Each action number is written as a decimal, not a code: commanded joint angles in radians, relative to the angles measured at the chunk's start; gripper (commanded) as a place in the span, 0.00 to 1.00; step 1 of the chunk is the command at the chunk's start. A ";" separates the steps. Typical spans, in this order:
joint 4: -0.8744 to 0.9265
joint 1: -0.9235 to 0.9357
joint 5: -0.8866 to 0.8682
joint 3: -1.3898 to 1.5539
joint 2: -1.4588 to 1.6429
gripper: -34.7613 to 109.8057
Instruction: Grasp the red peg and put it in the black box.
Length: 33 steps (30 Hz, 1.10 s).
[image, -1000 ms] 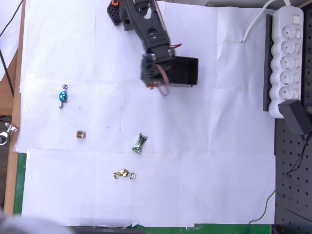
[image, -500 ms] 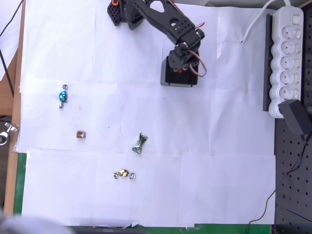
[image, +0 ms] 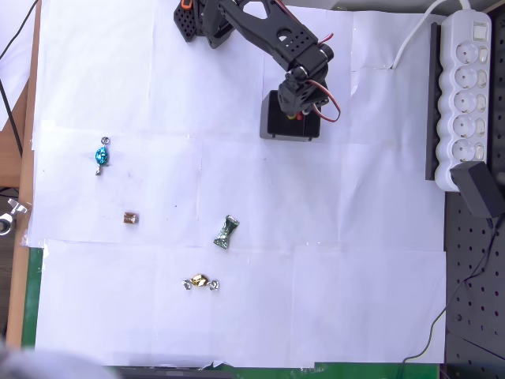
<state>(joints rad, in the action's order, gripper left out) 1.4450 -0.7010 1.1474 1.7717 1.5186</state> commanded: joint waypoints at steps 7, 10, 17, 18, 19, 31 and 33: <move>-0.037 0.026 0.063 0.031 -0.087 0.46; -0.034 0.035 0.077 0.031 -0.087 0.47; -0.018 0.064 0.087 0.032 -0.107 0.48; -0.032 0.074 0.098 0.028 -0.114 0.48; -0.041 0.081 0.115 0.020 -0.127 0.42; -0.511 0.436 0.522 -0.753 -0.769 0.24; -0.511 0.506 0.554 -0.916 -0.902 0.24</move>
<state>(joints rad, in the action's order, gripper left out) 0.9572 -0.2899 1.6122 1.0723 0.8805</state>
